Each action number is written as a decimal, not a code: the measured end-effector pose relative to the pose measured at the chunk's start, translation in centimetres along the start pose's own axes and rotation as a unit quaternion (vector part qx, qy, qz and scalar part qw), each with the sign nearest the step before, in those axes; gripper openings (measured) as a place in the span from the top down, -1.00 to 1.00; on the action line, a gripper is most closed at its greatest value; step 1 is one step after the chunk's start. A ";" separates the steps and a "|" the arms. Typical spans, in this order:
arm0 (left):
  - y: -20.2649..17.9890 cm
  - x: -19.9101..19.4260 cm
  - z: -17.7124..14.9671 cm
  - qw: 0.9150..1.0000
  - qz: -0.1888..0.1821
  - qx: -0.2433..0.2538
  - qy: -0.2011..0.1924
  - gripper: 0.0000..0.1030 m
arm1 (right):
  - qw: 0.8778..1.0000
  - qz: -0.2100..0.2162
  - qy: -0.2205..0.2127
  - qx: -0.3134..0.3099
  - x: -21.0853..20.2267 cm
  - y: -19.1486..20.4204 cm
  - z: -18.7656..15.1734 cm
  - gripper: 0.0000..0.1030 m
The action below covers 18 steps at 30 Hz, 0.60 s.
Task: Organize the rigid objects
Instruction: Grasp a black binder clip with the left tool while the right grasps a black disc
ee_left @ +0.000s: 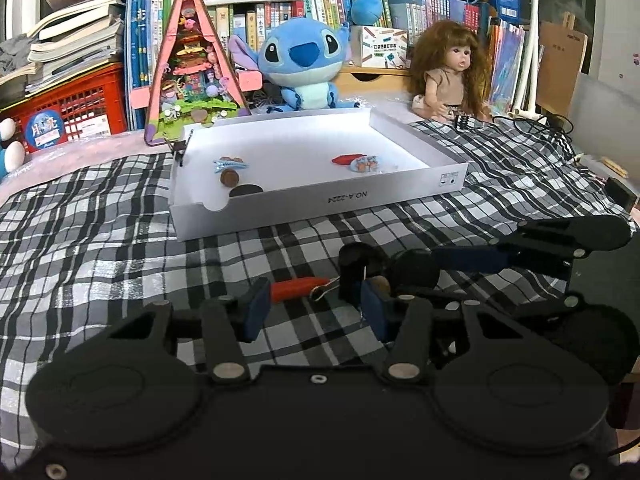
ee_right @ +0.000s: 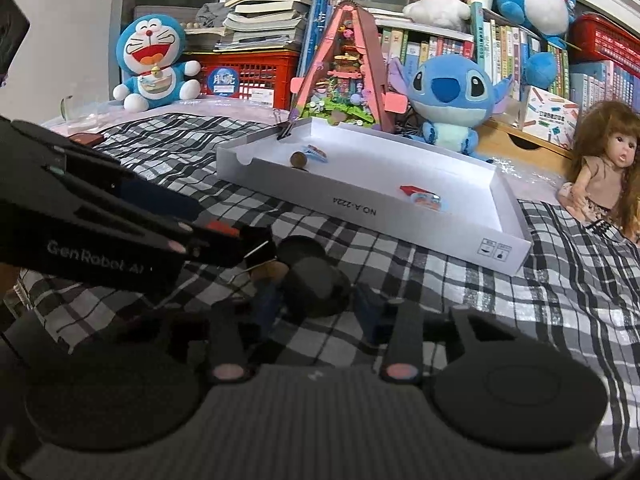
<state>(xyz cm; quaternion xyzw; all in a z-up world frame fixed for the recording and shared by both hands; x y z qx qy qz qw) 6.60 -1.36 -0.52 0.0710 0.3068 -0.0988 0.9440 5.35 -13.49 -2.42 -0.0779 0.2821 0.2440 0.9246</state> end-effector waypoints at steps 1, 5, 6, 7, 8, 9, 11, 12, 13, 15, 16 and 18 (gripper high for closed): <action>0.0 0.1 0.0 1.000 0.000 0.001 0.000 0.07 | 1.000 -0.001 -0.001 0.003 -0.1 -0.2 0.0 0.10; -0.3 0.2 -0.2 1.000 -0.007 0.007 0.003 0.11 | 1.000 -0.012 -0.002 0.010 -0.7 -1.0 0.0 0.10; -0.4 0.2 -0.2 1.000 -0.009 0.009 0.004 0.12 | 1.000 -0.014 -0.003 0.011 -0.8 -1.2 -0.1 0.10; -0.5 0.2 -0.2 1.000 -0.012 0.011 0.005 0.13 | 1.000 -0.017 -0.004 0.014 -0.9 -1.4 -0.1 0.10; -0.6 0.2 -0.2 1.000 -0.015 0.012 0.005 0.16 | 1.000 -0.021 -0.005 0.016 -1.0 -1.6 -0.1 0.10; -0.7 0.3 -0.2 1.000 -0.017 0.012 0.005 0.22 | 0.999 -0.026 -0.006 0.019 -1.1 -1.8 -0.1 0.10; -0.8 0.3 -0.2 1.000 -0.026 0.011 0.008 0.43 | 0.999 -0.035 -0.009 0.024 -1.2 -2.2 -0.1 0.10; -0.9 0.4 -0.2 0.999 -0.030 0.010 0.010 0.44 | 0.999 -0.042 -0.010 0.028 -1.3 -2.4 0.0 0.10; -0.9 0.4 -0.2 0.999 -0.030 0.011 0.010 0.44 | 0.998 -0.046 -0.010 0.031 -1.3 -2.6 0.0 0.10; -1.1 0.5 -0.1 0.999 -0.029 0.012 0.009 0.44 | 0.998 -0.047 -0.010 0.037 -1.3 -2.9 0.0 0.10; -1.2 0.5 -0.1 0.999 -0.030 0.012 0.009 0.44 | 0.998 -0.045 -0.012 0.039 -1.3 -3.0 0.0 0.10; -1.3 0.6 0.0 0.999 -0.030 0.010 0.009 0.44 | 0.998 -0.041 -0.017 0.042 -1.4 -3.1 0.1 0.09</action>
Point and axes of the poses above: each gripper's, at about its wrist camera, not at the fingertips, and x roughly the way its jaws point, y to its left, z to its top, the point moved 4 cm from there along x, roughly the way its jaws point, and after that the axes turned 10 degrees about z, right-handed, at the moved point
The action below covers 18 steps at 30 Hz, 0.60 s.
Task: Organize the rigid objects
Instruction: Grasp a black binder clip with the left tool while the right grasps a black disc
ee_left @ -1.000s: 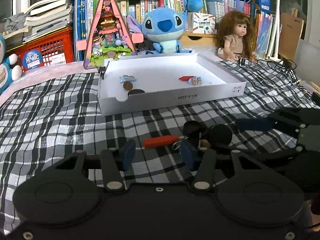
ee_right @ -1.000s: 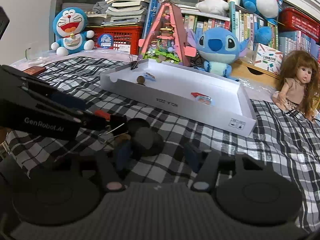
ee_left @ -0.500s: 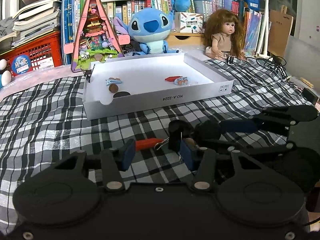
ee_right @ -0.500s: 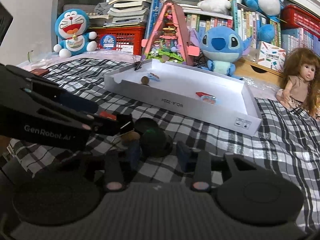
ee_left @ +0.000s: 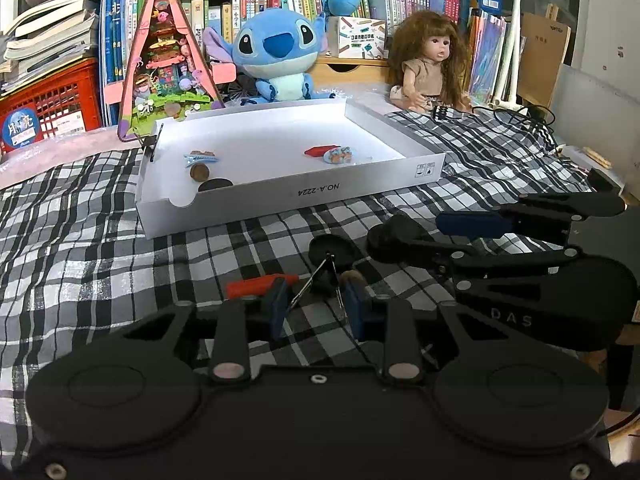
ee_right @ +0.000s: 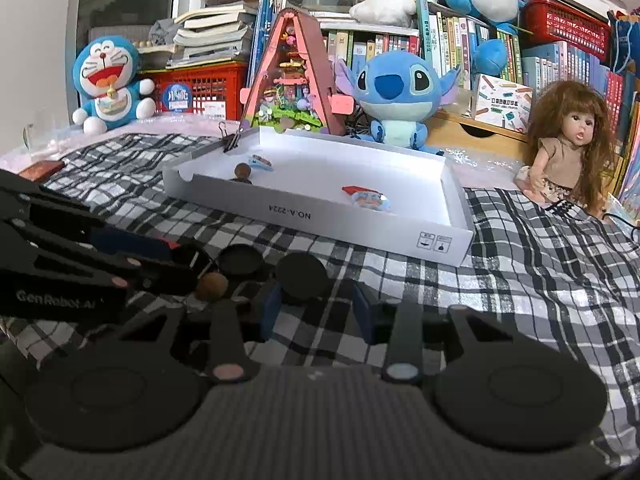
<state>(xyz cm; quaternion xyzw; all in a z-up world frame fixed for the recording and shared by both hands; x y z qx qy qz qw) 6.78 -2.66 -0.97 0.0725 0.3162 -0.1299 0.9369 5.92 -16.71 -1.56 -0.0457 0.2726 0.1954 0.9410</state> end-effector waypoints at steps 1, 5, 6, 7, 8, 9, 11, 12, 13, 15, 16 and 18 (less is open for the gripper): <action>0.0 0.0 0.0 1.000 0.000 0.001 0.000 0.44 | 1.000 0.003 -0.002 0.002 0.0 0.0 0.1 0.09; -0.1 0.5 0.1 1.000 -0.003 0.000 0.008 0.42 | 1.000 0.020 -0.005 0.011 0.4 0.0 0.3 0.09; 0.0 0.6 0.1 1.000 -0.004 -0.003 0.011 0.42 | 1.000 0.023 -0.004 0.013 0.5 0.0 0.4 0.09; -0.1 0.8 0.1 1.000 -0.005 -0.005 0.012 0.43 | 1.000 0.027 -0.003 0.015 0.6 0.0 0.3 0.09; -0.1 0.8 0.1 1.000 -0.005 -0.005 0.012 0.43 | 0.999 0.032 -0.001 0.016 0.7 0.0 0.3 0.09; -0.1 0.9 0.2 1.000 -0.006 -0.007 0.011 0.43 | 0.999 0.037 0.001 0.018 0.9 0.0 0.3 0.09; -0.1 0.8 0.2 1.000 -0.008 -0.008 0.009 0.44 | 0.999 0.040 0.003 0.023 1.0 -0.1 0.4 0.09; -0.1 0.7 0.3 1.000 -0.008 -0.009 0.007 0.44 | 0.999 0.041 0.004 0.026 1.1 -0.1 0.4 0.11; 0.0 0.6 0.3 1.000 -0.008 -0.010 0.005 0.44 | 0.999 0.043 0.005 0.033 1.1 -0.3 0.5 0.23; 0.0 0.3 0.5 1.000 -0.008 -0.011 0.000 0.44 | 0.998 0.044 0.005 0.047 1.1 -0.6 0.6 0.29; 0.1 0.2 0.7 1.000 -0.007 -0.012 -0.002 0.44 | 0.998 0.044 0.003 0.051 1.0 -0.7 0.6 0.30; 0.3 0.0 1.0 1.000 -0.004 -0.013 -0.008 0.45 | 0.998 0.041 -0.001 0.054 0.8 -0.8 0.7 0.30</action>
Point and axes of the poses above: each gripper's, at about its wrist camera, not at the fingertips, and x roughly the way its jaws point, y to its left, z to its top, the point moved 4 cm from there along x, roughly the way its jaws point, and after that the axes turned 10 degrees about z, right-handed, at the moved point
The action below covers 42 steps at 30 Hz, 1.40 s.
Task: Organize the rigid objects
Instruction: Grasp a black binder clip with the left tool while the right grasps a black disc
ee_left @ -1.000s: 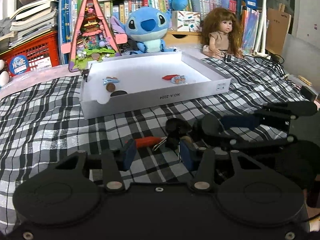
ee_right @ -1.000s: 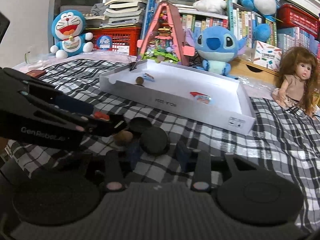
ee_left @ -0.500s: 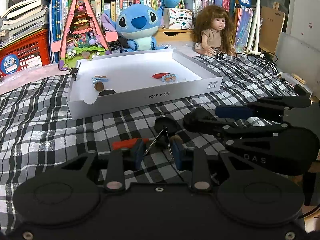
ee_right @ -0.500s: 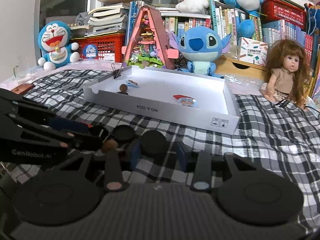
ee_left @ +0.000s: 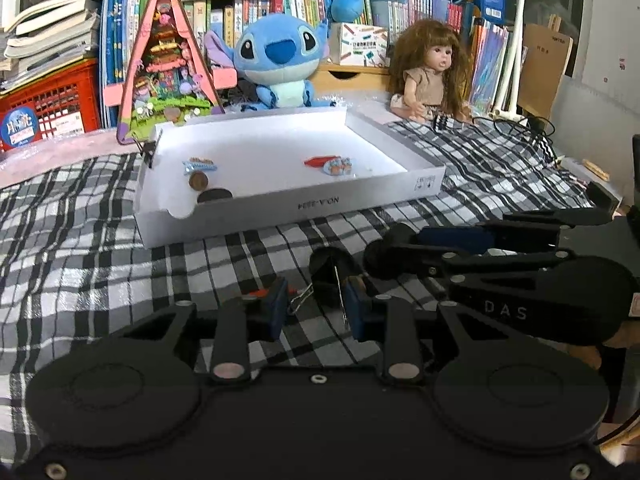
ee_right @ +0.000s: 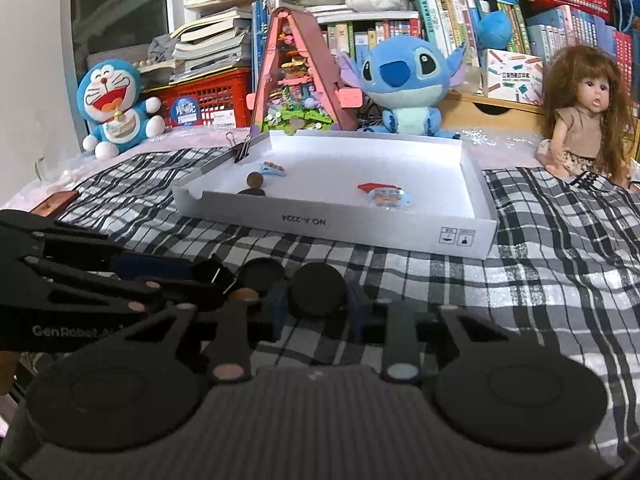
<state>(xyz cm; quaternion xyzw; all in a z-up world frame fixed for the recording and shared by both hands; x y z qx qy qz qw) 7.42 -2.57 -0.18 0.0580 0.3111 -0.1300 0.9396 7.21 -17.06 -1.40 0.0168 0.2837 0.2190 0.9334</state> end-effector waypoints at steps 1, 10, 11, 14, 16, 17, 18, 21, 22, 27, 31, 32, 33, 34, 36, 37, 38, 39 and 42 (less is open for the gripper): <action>0.1 -0.1 0.2 1.000 0.002 -0.001 -0.003 0.46 | 1.000 -0.002 -0.002 -0.001 -0.1 0.0 0.1 0.30; 2.3 0.3 2.8 0.999 0.018 -0.031 -0.011 0.76 | 0.999 -0.035 -0.006 -0.010 -0.3 -0.9 2.2 0.30; 2.5 0.3 2.9 0.999 0.017 -0.032 -0.011 0.76 | 0.999 -0.038 -0.008 -0.008 -0.2 -1.2 2.5 0.30; 2.7 0.3 2.5 0.999 0.012 -0.031 -0.007 0.76 | 0.999 -0.042 -0.011 0.003 -0.4 -1.9 3.0 0.31; 2.5 0.2 2.1 1.000 0.012 -0.027 -0.006 0.76 | 0.999 -0.043 -0.009 0.006 -0.4 -2.2 2.9 0.30; 2.5 0.2 2.0 1.000 0.012 -0.025 -0.007 0.76 | 0.999 -0.044 -0.007 0.006 -0.4 -2.2 2.7 0.30; 2.4 0.2 1.9 1.000 0.012 -0.023 -0.006 0.76 | 0.999 -0.044 -0.005 0.007 -0.4 -2.3 2.5 0.30; 1.9 0.2 1.3 1.000 0.007 -0.015 0.000 0.74 | 0.999 -0.040 0.005 0.008 -0.2 -2.2 1.7 0.30; 1.7 0.2 1.1 1.000 0.006 -0.010 0.002 0.73 | 0.999 -0.040 0.009 0.007 -0.1 -2.1 1.5 0.30; 1.2 0.7 0.3 1.000 0.010 0.001 0.010 0.64 | 0.999 -0.036 0.025 -0.003 0.2 -1.5 0.6 0.30; 1.8 1.0 1.0 0.999 0.030 -0.012 -0.004 0.36 | 0.999 -0.041 0.027 -0.007 0.3 -1.4 0.4 0.17; 2.0 1.0 1.3 0.999 0.037 -0.014 -0.010 0.23 | 0.999 -0.043 0.026 -0.005 0.4 -1.5 0.4 0.16; 2.2 1.1 1.5 0.999 0.045 -0.016 -0.015 0.15 | 0.999 -0.045 0.026 -0.005 0.4 -1.6 0.5 0.16; 2.3 1.3 1.7 0.998 0.052 -0.016 -0.017 0.13 | 0.999 -0.048 0.025 -0.004 0.4 -1.7 0.5 0.16; 2.4 1.9 1.9 0.998 0.058 -0.018 -0.013 0.13 | 0.998 -0.055 0.025 -0.003 0.5 -1.9 0.5 0.02; 2.5 2.4 1.9 0.998 0.057 -0.022 -0.006 0.13 | 0.998 -0.061 0.026 -0.003 0.6 -1.9 0.5 -0.04; 2.6 2.8 1.9 0.998 0.056 -0.025 0.000 0.13 | 0.998 -0.064 0.028 -0.003 0.7 -2.0 0.5 -0.04; 2.6 3.2 1.9 0.998 0.057 -0.027 0.006 0.13 | 0.997 -0.067 0.032 -0.004 0.8 -2.1 0.4 -0.04; 2.6 4.3 1.5 0.998 0.058 -0.027 0.019 0.21 | 0.997 -0.072 0.041 -0.004 1.1 -2.2 0.1 -0.05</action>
Point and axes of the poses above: each gripper's, at about its wrist camera, not at the fingertips, and x roughly the way its jaws point, y to its left, z to its top, the point moved 4 cm from there along x, roughly the way its jaws point, and after that the axes turned 10 degrees about z, right-handed, at the moved point
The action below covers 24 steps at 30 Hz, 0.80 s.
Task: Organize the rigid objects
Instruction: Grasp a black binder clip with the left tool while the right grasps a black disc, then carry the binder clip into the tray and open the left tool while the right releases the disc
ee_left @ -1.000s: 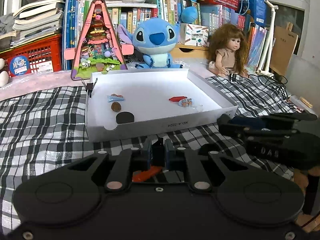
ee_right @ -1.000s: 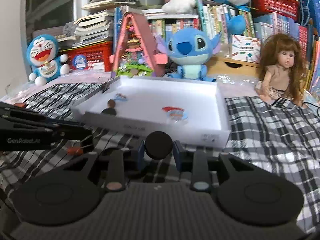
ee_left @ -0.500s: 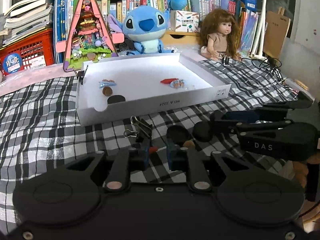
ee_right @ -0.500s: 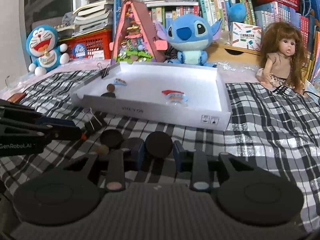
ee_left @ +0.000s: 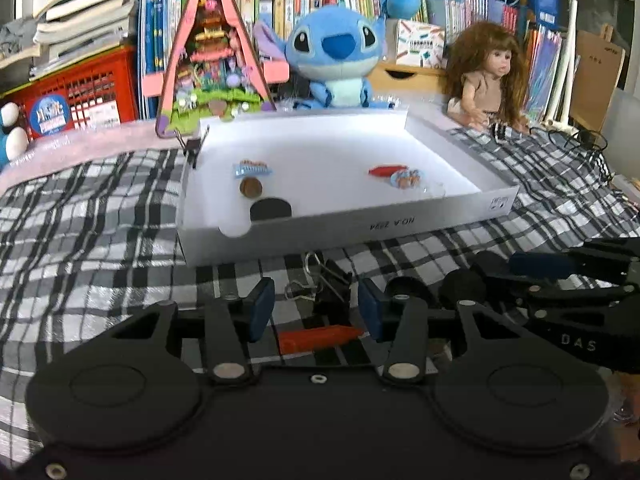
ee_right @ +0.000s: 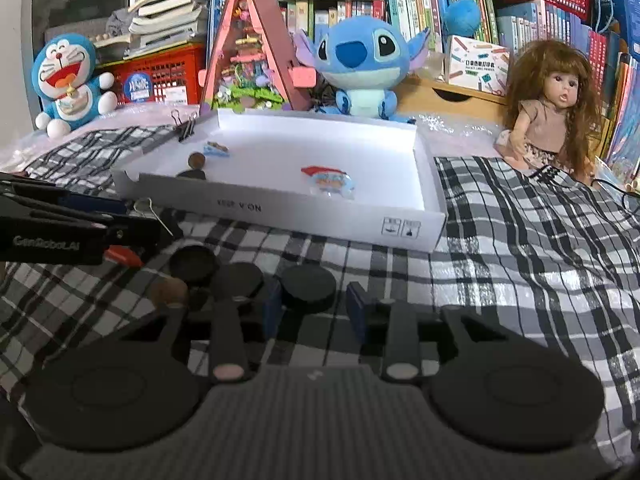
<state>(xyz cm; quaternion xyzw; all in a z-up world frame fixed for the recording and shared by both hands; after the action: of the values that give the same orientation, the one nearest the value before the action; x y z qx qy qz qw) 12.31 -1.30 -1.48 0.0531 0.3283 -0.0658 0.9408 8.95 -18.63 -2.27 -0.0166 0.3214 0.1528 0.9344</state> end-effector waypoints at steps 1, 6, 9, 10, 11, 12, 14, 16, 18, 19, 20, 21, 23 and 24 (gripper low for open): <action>0.0 0.5 -0.2 1.000 -0.001 -0.001 0.007 0.24 | 1.000 0.000 0.001 0.000 0.1 -0.1 -0.1 -0.05; 0.0 1.0 -0.2 1.000 -0.003 -0.007 0.006 0.61 | 1.000 -0.002 -0.002 0.006 0.6 -0.5 0.1 -0.08; -0.1 0.6 -0.1 1.000 -0.003 -0.006 0.004 0.62 | 1.000 0.005 0.003 0.011 1.2 -0.7 0.2 0.23; -0.1 0.4 0.0 1.000 -0.003 -0.004 0.001 0.62 | 1.000 0.012 0.003 0.011 1.2 -0.7 0.3 0.29; -0.1 0.1 0.0 1.000 -0.004 -0.004 -0.001 0.62 | 1.000 0.012 0.004 0.011 1.1 -0.7 0.4 0.29; 0.0 -0.2 0.2 1.000 -0.007 -0.006 -0.004 0.64 | 1.000 0.014 0.003 0.011 1.0 -0.6 0.5 0.29; 0.1 -0.9 0.6 1.000 -0.010 -0.008 -0.011 0.65 | 1.000 0.017 0.002 0.009 0.8 -0.5 0.7 0.29; 0.3 -1.7 1.2 1.000 -0.010 -0.008 -0.023 0.65 | 1.000 0.019 -0.001 0.008 0.5 -0.5 1.0 0.29; 0.5 -2.3 1.9 0.999 -0.010 -0.009 -0.032 0.65 | 1.000 0.021 -0.006 0.008 0.2 -0.5 1.5 0.29; 0.6 -2.4 2.2 0.999 -0.009 -0.010 -0.037 0.65 | 1.000 0.021 -0.010 0.009 0.0 -0.5 1.9 0.29; 0.8 -2.6 2.6 0.999 -0.007 -0.012 -0.040 0.65 | 1.000 0.022 -0.013 0.010 -0.2 -0.6 2.2 0.29; 1.0 -2.6 2.9 0.999 -0.005 -0.014 -0.043 0.65 | 1.000 0.021 -0.017 0.010 -0.3 -0.7 2.6 0.29; 1.5 -2.6 3.5 0.999 0.002 -0.021 -0.046 0.65 | 1.000 0.018 -0.024 0.010 -0.5 -0.9 3.4 0.29; 1.7 -2.6 3.8 0.999 0.002 -0.023 -0.047 0.65 | 0.999 0.016 -0.027 0.010 -0.6 -1.0 3.7 0.29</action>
<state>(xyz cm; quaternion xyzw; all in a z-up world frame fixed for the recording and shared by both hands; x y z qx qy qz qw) 12.89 0.04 3.14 0.0285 0.2853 -0.0589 0.9562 10.99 -19.28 1.01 0.0021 0.2977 0.1644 0.9404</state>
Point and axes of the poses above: each gripper's, at about its wrist camera, not at the fingertips, and x roughly the way its jaws point, y to its left, z to its top, the point moved 4 cm from there along x, roughly the way its jaws point, and after that the axes turned 10 degrees about z, right-handed, at the moved point
